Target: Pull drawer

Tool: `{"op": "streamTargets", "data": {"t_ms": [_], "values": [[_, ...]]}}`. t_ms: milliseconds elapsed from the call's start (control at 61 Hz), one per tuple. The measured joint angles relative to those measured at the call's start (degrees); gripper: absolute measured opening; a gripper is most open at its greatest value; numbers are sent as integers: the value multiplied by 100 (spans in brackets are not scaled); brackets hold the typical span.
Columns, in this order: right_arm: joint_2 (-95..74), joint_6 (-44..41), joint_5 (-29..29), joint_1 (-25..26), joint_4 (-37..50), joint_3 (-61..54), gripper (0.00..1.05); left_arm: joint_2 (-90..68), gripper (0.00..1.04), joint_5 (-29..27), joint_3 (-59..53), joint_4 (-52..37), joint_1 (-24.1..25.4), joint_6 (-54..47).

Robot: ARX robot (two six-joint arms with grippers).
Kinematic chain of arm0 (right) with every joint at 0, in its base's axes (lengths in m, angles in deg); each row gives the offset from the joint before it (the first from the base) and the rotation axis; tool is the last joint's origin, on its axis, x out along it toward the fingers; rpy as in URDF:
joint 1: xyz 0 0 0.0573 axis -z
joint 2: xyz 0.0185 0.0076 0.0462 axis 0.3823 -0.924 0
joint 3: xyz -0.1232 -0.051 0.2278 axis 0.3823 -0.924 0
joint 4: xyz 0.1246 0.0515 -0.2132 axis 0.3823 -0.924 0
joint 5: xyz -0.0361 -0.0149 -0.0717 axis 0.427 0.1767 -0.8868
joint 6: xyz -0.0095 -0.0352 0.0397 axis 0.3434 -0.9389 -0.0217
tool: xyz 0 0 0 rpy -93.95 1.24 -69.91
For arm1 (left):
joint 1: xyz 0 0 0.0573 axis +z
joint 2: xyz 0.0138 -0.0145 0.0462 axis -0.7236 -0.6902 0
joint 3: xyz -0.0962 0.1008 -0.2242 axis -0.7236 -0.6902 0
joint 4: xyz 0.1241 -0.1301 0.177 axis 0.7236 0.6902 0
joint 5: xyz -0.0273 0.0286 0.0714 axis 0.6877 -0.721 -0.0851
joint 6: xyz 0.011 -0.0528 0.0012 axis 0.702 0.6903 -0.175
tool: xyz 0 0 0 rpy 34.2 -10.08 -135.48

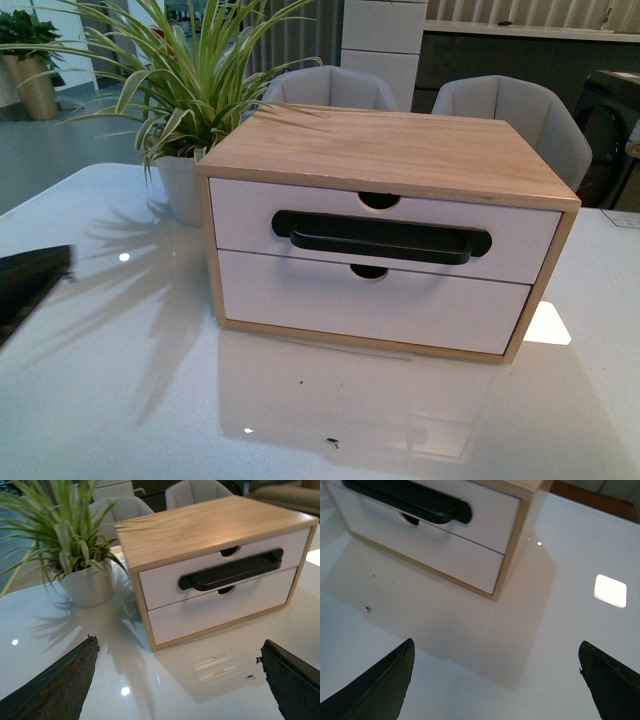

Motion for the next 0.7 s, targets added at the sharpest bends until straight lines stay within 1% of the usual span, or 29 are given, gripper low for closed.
{"op": "streamTargets", "data": {"t_ms": [98,164,213,295,426,705], "values": [[-702,-614,-11,-225,-42,461,96,-979,97,269,529,17,-232,-643],[-1137,-970,-28,-350,-125,754,96,-1572,97,568,938,208,-428,-1161],[-1405,-1261,-28,-431,-201,938,96,-1860,97,658,1163,295,-555,-1429],[-1770,-1648,-26,-564,-310,1220,96,-2291,97,743,1569,487,-754,-1882],[-2201,-2116,17,-730,-535,1644,96,-2876,97,820,2210,710,-949,-2291],[-2922,-2863,299,-905,-968,2378,96,-3825,97,949,3322,1486,-1117,-3082]]}}
